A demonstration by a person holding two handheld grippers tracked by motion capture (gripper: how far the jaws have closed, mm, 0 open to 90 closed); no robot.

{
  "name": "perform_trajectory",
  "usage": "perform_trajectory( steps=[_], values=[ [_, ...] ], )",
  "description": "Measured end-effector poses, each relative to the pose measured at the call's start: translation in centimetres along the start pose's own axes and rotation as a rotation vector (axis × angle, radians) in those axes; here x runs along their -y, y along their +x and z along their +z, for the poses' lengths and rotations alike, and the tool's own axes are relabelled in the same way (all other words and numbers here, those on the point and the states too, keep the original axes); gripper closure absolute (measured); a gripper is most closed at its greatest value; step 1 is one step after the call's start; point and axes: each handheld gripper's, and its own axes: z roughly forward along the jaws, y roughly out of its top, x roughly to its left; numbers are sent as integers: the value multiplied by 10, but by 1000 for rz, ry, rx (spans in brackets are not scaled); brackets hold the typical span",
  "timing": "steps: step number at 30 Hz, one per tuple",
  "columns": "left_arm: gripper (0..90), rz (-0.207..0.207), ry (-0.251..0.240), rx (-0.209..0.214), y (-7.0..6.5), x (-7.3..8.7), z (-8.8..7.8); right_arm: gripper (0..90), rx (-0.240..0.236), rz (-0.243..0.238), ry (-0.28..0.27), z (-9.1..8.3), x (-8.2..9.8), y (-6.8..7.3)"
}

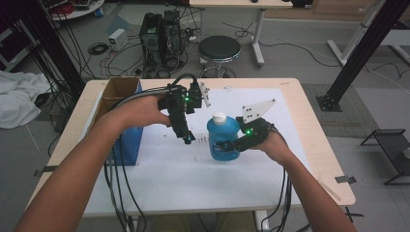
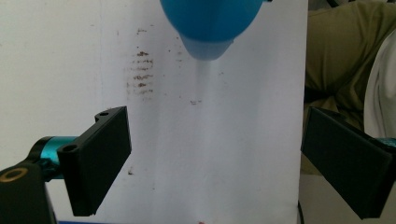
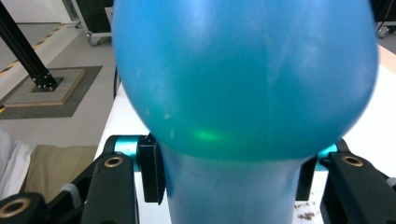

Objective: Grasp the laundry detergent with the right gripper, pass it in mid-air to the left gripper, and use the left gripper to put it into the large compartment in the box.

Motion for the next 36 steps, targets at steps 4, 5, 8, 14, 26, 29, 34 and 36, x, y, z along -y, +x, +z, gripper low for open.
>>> perform_trajectory(
  steps=[4,5,8,14,26,29,34,36],
  values=[
    [85,7,3,1,0,-5,0,434,-2,-21,-6,5,-2,-1],
    [85,10,6,-1,-1,-7,-1,434,-4,-22,-10,6,-3,-1],
    [85,17,0,-5,-1,-14,-3,435,-8,-29,-1,9,-6,-1],
    [86,24,3,5,-1,-23,-1,434,-20,-7,14,13,-10,1],
    [85,41,17,-2,0,-34,0,434,-29,-51,21,25,-22,0],
    [85,43,22,-1,0,-36,2,434,-33,-44,40,28,-24,1],
    [85,49,38,-1,1,-39,6,434,-38,-54,32,29,-28,2],
    [85,48,37,4,1,-40,7,434,-35,-58,40,29,-29,2]
  ],
)
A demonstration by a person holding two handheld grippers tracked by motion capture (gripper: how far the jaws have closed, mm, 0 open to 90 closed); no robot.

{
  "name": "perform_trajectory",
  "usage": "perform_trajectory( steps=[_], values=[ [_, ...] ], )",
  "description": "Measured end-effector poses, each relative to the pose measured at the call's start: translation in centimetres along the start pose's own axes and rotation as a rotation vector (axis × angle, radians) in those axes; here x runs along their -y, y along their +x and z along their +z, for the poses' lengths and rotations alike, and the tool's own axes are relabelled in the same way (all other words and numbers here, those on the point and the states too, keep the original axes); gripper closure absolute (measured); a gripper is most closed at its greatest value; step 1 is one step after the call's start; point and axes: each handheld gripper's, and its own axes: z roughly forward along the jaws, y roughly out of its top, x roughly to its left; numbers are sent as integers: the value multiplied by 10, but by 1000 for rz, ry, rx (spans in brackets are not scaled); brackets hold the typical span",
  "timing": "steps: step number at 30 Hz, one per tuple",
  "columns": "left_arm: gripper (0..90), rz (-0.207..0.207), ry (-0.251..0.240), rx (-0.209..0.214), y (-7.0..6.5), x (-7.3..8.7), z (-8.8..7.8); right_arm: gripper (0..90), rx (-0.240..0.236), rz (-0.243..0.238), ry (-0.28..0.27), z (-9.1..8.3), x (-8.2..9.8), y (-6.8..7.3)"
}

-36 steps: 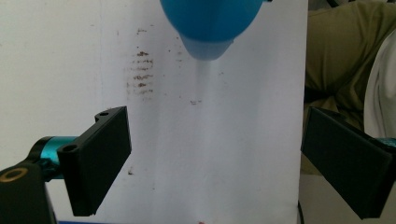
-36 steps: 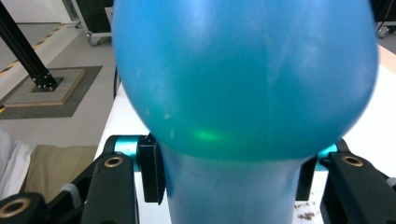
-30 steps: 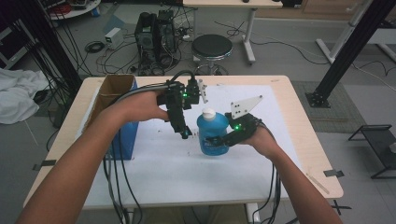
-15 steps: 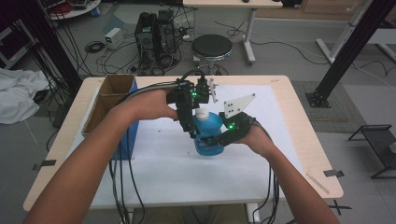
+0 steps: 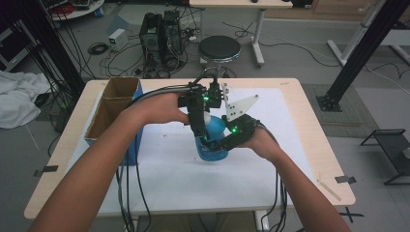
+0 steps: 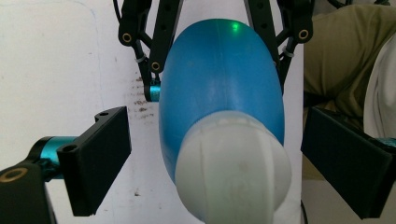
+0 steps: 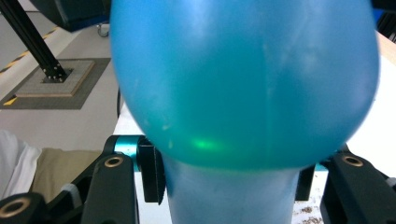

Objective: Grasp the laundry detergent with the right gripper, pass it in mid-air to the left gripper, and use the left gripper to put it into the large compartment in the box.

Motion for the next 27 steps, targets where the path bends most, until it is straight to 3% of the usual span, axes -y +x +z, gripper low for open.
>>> perform_trajectory(
  steps=[20,22,24,27],
  values=[
    [85,11,23,11,0,-2,10,434,-1,6,-5,-1,-1,1],
    [85,10,6,12,0,-1,11,433,11,-14,-18,-1,-1,-1],
    [85,13,7,8,0,-1,10,433,1,9,3,-2,0,1],
    [86,16,1,2,0,-2,11,433,0,3,0,-2,0,1]
  ],
)
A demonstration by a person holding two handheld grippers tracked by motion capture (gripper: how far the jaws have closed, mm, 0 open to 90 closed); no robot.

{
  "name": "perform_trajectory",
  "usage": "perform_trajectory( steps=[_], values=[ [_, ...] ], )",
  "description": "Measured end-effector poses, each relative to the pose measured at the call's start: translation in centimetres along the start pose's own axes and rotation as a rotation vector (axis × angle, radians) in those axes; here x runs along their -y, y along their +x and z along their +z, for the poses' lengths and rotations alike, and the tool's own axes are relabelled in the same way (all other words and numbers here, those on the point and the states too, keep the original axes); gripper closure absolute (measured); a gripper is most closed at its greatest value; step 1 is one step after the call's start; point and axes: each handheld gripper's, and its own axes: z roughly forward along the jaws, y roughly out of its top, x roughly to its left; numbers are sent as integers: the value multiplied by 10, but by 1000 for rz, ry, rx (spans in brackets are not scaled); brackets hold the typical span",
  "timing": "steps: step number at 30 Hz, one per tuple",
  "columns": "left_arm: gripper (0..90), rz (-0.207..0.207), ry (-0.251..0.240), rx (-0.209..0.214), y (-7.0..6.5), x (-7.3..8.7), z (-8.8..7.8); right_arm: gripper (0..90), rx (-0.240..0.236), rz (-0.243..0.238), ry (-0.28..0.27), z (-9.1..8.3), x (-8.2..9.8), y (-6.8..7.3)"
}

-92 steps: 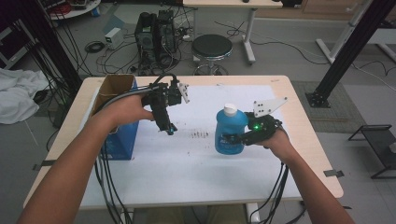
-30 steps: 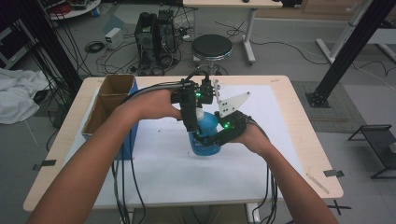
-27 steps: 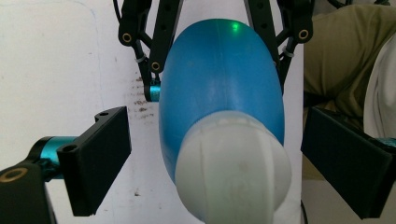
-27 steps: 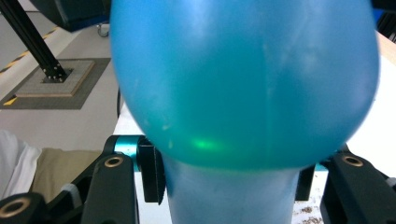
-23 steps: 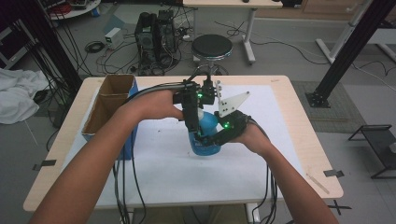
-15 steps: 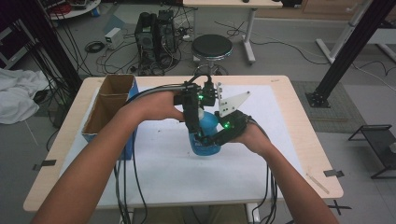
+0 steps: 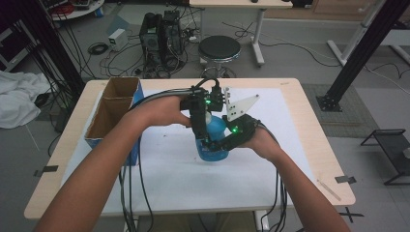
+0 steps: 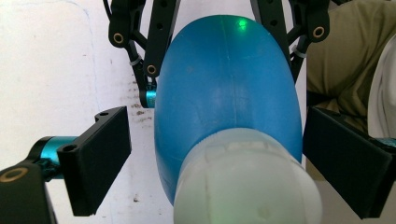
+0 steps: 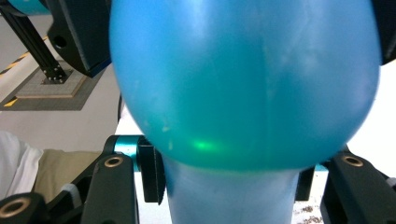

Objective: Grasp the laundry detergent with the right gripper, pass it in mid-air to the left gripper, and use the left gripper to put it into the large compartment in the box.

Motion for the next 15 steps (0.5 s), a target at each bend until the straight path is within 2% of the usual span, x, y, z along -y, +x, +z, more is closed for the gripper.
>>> perform_trajectory(
  steps=[2,13,14,15],
  values=[
    [86,0,5,-3,0,-1,0,433,1,14,-5,0,0,1],
    [198,12,16,-1,0,-1,0,433,3,13,-1,-1,0,0],
    [226,14,16,-2,0,0,0,433,13,-13,-9,0,0,-1],
    [230,15,18,1,-1,0,0,433,12,-10,-13,0,0,-1]
  ],
)
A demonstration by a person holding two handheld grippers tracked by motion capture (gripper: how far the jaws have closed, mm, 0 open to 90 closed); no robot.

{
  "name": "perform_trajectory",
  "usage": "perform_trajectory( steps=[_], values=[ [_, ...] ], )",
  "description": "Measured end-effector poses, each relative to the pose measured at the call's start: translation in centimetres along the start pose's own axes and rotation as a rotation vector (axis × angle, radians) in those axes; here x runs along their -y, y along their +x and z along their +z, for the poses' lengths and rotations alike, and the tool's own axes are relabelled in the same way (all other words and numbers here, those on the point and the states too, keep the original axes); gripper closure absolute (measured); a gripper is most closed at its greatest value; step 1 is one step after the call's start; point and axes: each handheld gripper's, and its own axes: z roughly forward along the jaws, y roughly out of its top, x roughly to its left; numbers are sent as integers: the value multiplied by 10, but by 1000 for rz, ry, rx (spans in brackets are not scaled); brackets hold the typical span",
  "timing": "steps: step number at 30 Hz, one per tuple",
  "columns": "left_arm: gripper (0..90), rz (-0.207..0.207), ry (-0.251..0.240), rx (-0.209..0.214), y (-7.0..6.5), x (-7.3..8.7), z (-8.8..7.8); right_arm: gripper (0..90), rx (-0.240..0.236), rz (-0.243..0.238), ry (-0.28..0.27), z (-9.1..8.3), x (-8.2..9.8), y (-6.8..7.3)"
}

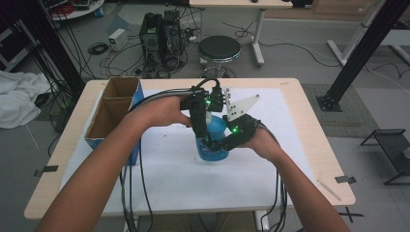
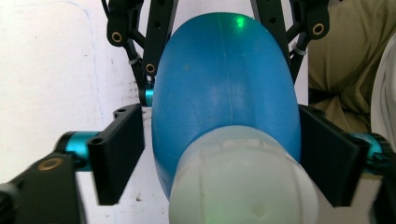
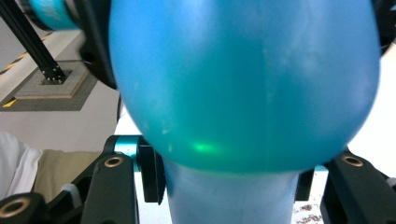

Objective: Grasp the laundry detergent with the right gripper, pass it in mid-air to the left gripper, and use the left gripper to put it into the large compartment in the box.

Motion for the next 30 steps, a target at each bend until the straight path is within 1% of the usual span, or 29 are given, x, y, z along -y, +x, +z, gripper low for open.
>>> perform_trajectory(
  steps=[2,4,5,6,7,8,11,12,13,15,18,21,23,25,26,27,28,29,30],
  values=[
    [229,-1,-1,-4,-1,0,-1,433,0,-10,0,0,0,-1],
    [229,0,-7,0,0,0,-1,433,-2,-3,3,0,0,0],
    [229,2,-7,-7,-1,0,-2,433,-8,27,16,-1,0,2],
    [229,3,-11,0,-1,1,-1,434,-8,22,18,-1,0,2],
    [229,4,-10,-3,-1,0,-2,433,-5,15,13,-1,0,1],
    [229,3,-7,-6,-1,0,-2,433,-12,25,19,-1,0,2],
    [229,9,-7,-11,-2,0,-1,433,-13,25,17,0,0,3],
    [229,8,-8,-3,-2,0,-1,434,-13,24,17,0,0,3],
    [230,8,-1,-6,-2,-1,-1,433,-15,34,20,0,-1,3],
    [265,17,-3,-5,-3,-1,-1,433,-11,27,14,0,-1,3],
    [265,19,-3,-5,-3,-1,-2,433,-10,14,13,0,-1,2],
    [265,19,-4,-10,-3,-1,-2,434,-11,23,13,0,-1,3],
    [266,19,-10,-10,-3,-1,-1,433,-12,18,15,0,-1,3],
    [266,19,-3,-11,-4,-1,-1,433,-12,18,14,0,-1,3],
    [271,24,-2,-11,-4,-2,-2,433,-11,16,15,0,-1,3],
    [305,29,-9,-11,-4,-1,-2,433,-11,14,13,0,-1,3],
    [309,29,-12,-8,-4,-1,-2,433,-12,15,12,0,-1,3],
    [309,30,-16,-13,-5,-1,-2,433,-10,16,7,1,-1,3],
    [309,30,-17,-19,-5,-2,-2,434,-11,14,13,0,-1,3]
  ],
)
